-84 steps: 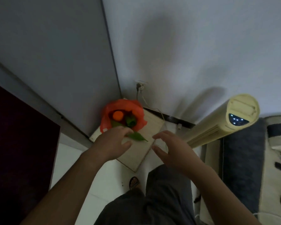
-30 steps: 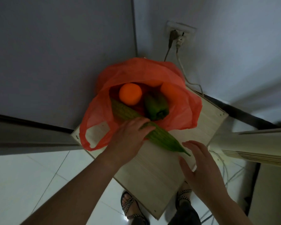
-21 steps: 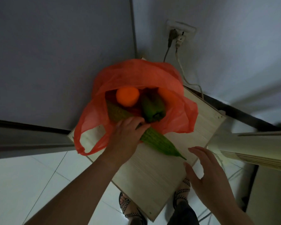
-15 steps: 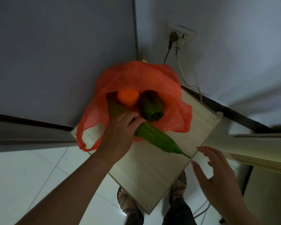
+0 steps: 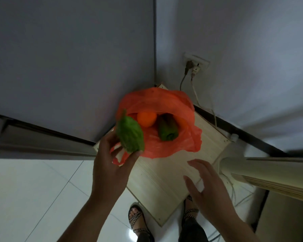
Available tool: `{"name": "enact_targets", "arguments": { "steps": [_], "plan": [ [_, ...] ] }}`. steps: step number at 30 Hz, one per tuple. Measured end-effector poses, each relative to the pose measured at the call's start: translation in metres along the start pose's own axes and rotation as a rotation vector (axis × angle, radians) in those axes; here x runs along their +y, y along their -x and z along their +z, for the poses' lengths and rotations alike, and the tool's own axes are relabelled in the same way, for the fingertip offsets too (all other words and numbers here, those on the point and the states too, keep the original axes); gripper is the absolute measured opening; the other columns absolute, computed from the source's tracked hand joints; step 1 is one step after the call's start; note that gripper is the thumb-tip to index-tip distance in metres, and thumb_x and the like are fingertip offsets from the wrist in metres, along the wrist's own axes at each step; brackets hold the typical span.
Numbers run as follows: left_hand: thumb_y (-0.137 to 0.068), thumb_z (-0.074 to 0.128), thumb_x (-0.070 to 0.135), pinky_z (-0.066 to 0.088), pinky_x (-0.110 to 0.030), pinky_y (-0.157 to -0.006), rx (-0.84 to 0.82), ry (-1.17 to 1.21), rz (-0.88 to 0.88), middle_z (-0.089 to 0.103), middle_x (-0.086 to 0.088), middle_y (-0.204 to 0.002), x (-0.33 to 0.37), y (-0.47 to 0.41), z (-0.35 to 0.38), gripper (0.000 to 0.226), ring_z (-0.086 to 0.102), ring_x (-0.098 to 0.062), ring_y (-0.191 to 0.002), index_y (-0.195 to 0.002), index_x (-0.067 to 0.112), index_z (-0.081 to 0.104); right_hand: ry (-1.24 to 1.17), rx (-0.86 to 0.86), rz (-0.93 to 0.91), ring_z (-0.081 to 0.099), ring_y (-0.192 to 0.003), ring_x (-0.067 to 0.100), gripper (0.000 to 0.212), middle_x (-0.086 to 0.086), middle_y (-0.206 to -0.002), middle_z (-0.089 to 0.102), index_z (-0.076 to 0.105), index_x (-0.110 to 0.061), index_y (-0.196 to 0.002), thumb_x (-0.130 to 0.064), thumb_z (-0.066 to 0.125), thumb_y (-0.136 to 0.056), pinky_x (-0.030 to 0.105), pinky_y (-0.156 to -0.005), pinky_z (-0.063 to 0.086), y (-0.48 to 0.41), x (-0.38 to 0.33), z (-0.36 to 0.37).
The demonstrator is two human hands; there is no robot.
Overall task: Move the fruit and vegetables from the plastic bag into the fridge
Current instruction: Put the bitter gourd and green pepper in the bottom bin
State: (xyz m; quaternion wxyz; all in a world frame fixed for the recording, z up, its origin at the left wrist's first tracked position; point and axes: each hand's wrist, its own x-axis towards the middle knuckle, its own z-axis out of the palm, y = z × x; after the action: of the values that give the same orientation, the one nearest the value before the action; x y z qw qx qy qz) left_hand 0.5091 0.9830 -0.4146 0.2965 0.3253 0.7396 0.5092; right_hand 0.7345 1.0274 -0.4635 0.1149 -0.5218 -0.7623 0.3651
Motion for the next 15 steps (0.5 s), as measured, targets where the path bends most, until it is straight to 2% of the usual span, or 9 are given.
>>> {"name": "enact_targets", "arguments": {
  "steps": [3, 6, 8, 11, 15],
  "plan": [
    [-0.058, 0.083, 0.028, 0.047, -0.007, -0.077, 0.053, 0.053, -0.056, 0.062, 0.016, -0.111, -0.004, 0.005, -0.008, 0.063, 0.055, 0.009, -0.105, -0.112, 0.036, 0.051, 0.014, 0.016, -0.07, 0.055, -0.107, 0.011, 0.038, -0.004, -0.119, 0.055, 0.055, -0.016, -0.12, -0.031, 0.056, -0.085, 0.022, -0.088, 0.045, -0.02, -0.009, 0.027],
    [-0.059, 0.078, 0.026, 0.048, -0.008, -0.079, 0.053, 0.045, -0.079, 0.061, 0.01, -0.114, -0.011, 0.006, -0.008, 0.062, 0.054, 0.009, -0.106, -0.115, 0.026, 0.053, 0.019, 0.096, -0.106, 0.054, -0.11, 0.02, 0.041, 0.009, -0.122, 0.056, 0.053, -0.009, -0.122, -0.019, 0.064, -0.084, 0.03, -0.089, 0.049, -0.05, -0.012, 0.057],
    [-0.059, 0.076, 0.026, 0.048, -0.009, -0.079, 0.04, 0.039, -0.088, 0.061, 0.011, -0.114, -0.016, 0.005, -0.006, 0.06, 0.055, 0.007, -0.106, -0.114, 0.028, 0.054, 0.037, 0.169, -0.114, 0.052, -0.113, 0.028, 0.042, 0.014, -0.125, 0.053, 0.052, -0.008, -0.123, -0.017, 0.063, -0.083, 0.036, -0.089, 0.048, -0.075, -0.015, 0.072],
    [-0.059, 0.077, 0.027, 0.048, -0.008, -0.078, 0.018, 0.026, -0.07, 0.062, 0.011, -0.111, -0.02, 0.002, -0.004, 0.058, 0.057, 0.006, -0.103, -0.112, 0.031, 0.054, 0.13, 0.218, -0.113, 0.047, -0.119, 0.035, 0.05, 0.019, -0.131, 0.048, 0.047, -0.008, -0.129, -0.031, 0.054, -0.084, 0.045, -0.093, 0.043, -0.107, -0.012, 0.089],
    [-0.059, 0.076, 0.028, 0.047, -0.007, -0.076, -0.004, 0.03, -0.035, 0.063, 0.014, -0.108, -0.018, -0.005, -0.005, 0.055, 0.058, 0.006, -0.102, -0.108, 0.036, 0.053, 0.301, 0.199, -0.052, 0.046, -0.119, 0.043, 0.059, 0.022, -0.135, 0.044, 0.047, -0.011, -0.132, -0.026, 0.068, -0.079, 0.057, -0.094, 0.042, -0.13, 0.001, 0.1]
  ]
}}
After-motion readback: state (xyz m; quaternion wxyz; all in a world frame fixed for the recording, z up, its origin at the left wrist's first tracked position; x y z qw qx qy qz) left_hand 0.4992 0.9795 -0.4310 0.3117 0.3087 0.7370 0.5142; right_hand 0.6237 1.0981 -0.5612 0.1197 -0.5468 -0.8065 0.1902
